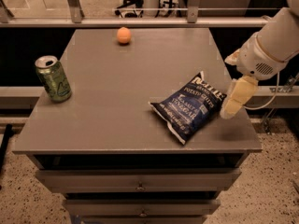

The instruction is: Move blue chip bag near orange

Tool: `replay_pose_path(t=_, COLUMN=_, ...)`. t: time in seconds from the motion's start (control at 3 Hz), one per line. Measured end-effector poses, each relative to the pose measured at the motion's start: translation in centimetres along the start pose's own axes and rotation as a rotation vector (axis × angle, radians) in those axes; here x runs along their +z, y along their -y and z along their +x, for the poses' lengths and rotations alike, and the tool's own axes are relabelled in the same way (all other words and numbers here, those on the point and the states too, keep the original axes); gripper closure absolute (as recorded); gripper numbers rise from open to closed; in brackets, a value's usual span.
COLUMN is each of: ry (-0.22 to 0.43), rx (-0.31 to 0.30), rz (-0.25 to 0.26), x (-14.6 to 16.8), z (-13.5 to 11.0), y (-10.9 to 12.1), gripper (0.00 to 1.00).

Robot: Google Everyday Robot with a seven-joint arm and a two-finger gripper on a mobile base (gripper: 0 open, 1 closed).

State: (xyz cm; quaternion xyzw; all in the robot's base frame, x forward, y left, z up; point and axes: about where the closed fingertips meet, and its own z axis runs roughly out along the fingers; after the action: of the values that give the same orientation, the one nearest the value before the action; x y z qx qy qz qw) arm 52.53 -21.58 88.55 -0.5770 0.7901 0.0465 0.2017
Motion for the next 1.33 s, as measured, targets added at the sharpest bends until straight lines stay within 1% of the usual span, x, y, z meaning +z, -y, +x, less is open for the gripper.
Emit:
replay_pose_path(t=0.33, ry=0.055, rx=0.058, rz=-0.015, x=2.2, z=-0.1, y=0.9, gripper=0.00)
replay_pose_path(t=0.67, ry=0.091, rx=0.116, rz=-0.049, x=4.3, z=-0.7, y=0.8, gripper=0.00)
replay_pose_path(t=1.0, ry=0.097, rx=0.171, rz=-0.089, x=5.9, z=-1.3, y=0.3, gripper=0.19)
replay_pose_path(t=1.33, ry=0.089, rx=0.191, rz=-0.094, x=6.0, z=-1.5, y=0.3, gripper=0.43)
